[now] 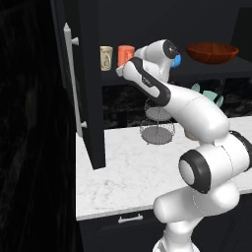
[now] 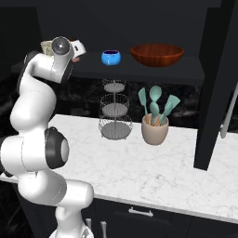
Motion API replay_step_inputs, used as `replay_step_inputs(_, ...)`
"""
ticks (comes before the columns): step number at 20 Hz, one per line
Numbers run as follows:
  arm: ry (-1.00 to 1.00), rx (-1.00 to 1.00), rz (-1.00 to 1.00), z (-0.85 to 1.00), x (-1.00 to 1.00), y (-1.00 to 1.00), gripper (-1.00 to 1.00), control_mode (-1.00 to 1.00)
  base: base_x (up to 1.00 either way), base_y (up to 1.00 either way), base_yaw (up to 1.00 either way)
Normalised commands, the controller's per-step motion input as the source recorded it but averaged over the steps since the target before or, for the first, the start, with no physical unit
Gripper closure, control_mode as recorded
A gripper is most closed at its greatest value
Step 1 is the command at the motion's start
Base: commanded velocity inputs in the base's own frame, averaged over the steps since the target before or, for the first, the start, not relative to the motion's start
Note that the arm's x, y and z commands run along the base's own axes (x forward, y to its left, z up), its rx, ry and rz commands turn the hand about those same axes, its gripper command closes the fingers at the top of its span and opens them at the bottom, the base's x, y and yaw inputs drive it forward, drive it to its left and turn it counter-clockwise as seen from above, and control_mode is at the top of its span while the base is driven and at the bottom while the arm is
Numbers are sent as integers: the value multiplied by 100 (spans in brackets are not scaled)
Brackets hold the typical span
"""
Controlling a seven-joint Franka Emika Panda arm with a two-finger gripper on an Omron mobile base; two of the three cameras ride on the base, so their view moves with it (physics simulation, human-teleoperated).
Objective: Gather all objects into one cabinet and sort the glasses and bowls to opposite sides.
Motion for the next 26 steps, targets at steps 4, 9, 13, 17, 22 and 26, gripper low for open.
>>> replay_step_inputs(4,1,0,0,-12,0,-8,-100,-100,0,0,0)
replay_step_inputs(9,0,0,0,-7,-7,-20,-100,-100,0,0,0)
replay_step_inputs(13,0,1,0,0,-70,-45,-100,-100,0,0,0)
replay_step_inputs(17,3,4,0,0,-83,-26,-100,-100,0,0,0)
replay_step_inputs(22,11,8,0,0,-82,-9,-100,-100,0,0,0)
replay_step_inputs(26,12,2,0,-2,-73,-8,-100,-100,0,0,0)
